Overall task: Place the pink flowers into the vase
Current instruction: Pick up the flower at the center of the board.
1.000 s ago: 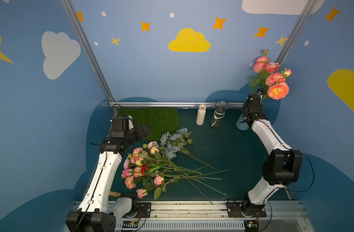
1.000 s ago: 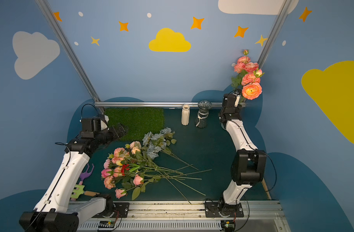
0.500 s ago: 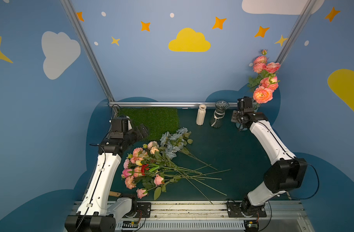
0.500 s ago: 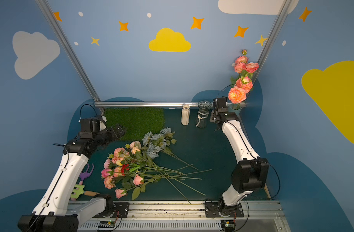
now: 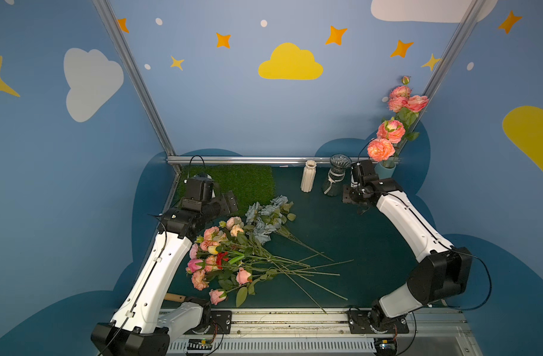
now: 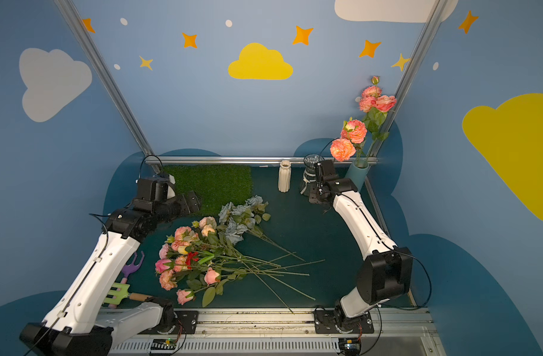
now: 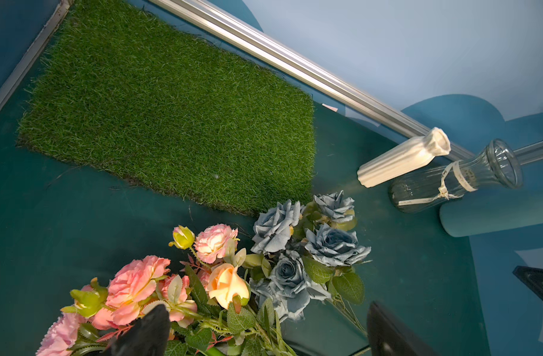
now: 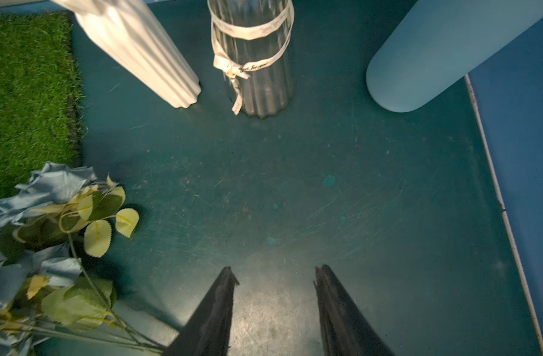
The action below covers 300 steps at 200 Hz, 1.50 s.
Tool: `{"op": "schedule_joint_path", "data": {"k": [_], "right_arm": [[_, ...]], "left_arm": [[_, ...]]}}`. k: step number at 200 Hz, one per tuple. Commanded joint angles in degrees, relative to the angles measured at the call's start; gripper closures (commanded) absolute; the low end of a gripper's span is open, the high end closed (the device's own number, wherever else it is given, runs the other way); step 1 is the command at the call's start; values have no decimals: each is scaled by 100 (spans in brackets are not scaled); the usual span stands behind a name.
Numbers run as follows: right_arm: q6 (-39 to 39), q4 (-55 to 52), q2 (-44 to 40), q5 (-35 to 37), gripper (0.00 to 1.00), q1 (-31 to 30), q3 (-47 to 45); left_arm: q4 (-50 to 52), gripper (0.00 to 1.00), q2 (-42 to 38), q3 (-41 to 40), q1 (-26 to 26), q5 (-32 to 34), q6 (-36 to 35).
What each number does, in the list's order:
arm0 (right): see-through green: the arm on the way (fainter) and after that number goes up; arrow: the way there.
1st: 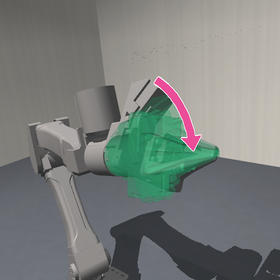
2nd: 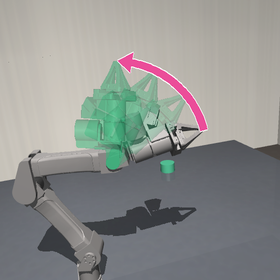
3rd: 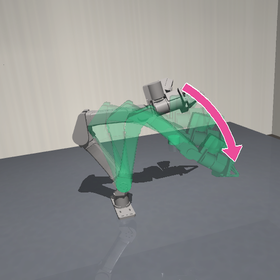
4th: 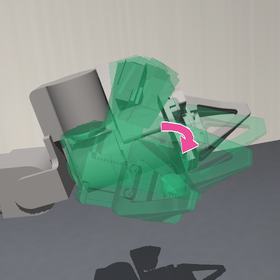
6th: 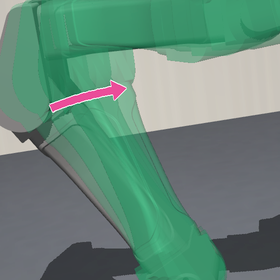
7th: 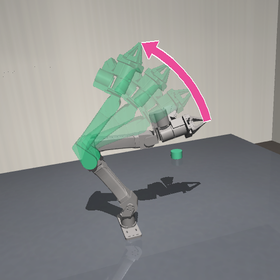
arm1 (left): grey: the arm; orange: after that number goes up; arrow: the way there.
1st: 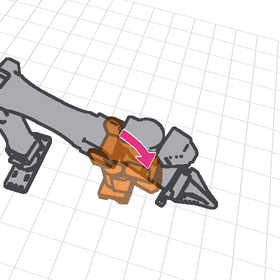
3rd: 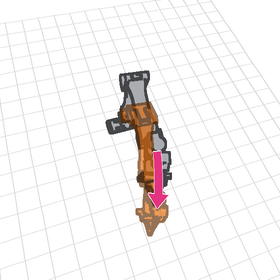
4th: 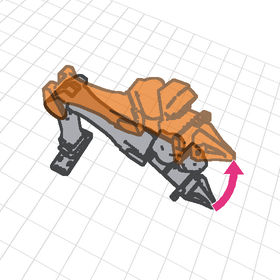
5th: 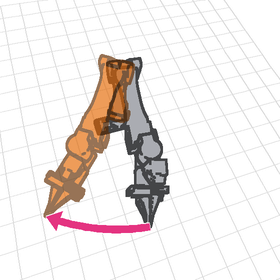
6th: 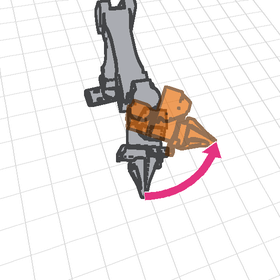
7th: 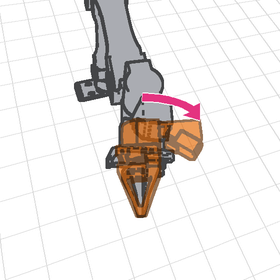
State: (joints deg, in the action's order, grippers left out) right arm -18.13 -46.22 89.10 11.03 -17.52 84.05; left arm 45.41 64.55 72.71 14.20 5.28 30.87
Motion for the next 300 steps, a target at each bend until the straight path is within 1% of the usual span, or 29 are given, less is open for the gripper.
{"op": "schedule_joint_path", "data": {"k": [1,19,32,49,61,83,102,127,157,176,191,200,210,224,245,265,300], "right_arm": [[-2,-116,-70,-716,55,-40,-91],[-250,-231,108,-1271,55,-91,-121],[-203,-379,258,-1616,56,-156,-115],[-51,-527,370,-1847,56,-362,-144],[-9,-407,333,-1977,56,-601,-330],[87,-121,331,-2122,57,-1102,-630],[225,-26,380,-2071,57,-1479,-730],[356,134,223,-1957,58,-1942,-929],[307,319,-16,-2149,58,-2123,-1225],[288,384,-179,-2234,62,-2216,-1422],[291,439,-312,-2228,65,-2326,-1553],[297,447,-361,-2248,67,-2420,-1593],[314,470,-391,-2337,71,-2548,-1625],[319,572,-375,-2342,74,-2826,-1671],[322,678,-176,-2273,75,-3253,-1641],[298,873,105,-2254,75,-3535,-1616],[283,1003,749,-2245,74,-3795,-1407]], "left_arm": [[372,0,26,246,365,348,11],[472,0,6,305,613,282,153],[537,0,-5,297,797,247,284],[596,0,-59,174,1075,213,484],[596,0,-100,46,1264,189,684],[565,0,-49,-107,1707,253,985],[557,0,-25,-256,2059,425,1268],[412,1,-152,-637,2400,384,1840],[214,2,-268,-1098,2969,523,2499],[223,4,-208,-1293,3343,711,2858],[92,6,-165,-1503,3503,772,3131],[-54,11,-119,-1631,3541,735,3273],[-210,13,-71,-1746,3555,691,3429],[-462,13,-113,-1911,3552,657,3626],[-859,13,-445,-2168,3484,838,3724],[-481,11,-663,-1933,3117,900,3527],[-54,8,-941,-1545,2399,826,3074]]}}
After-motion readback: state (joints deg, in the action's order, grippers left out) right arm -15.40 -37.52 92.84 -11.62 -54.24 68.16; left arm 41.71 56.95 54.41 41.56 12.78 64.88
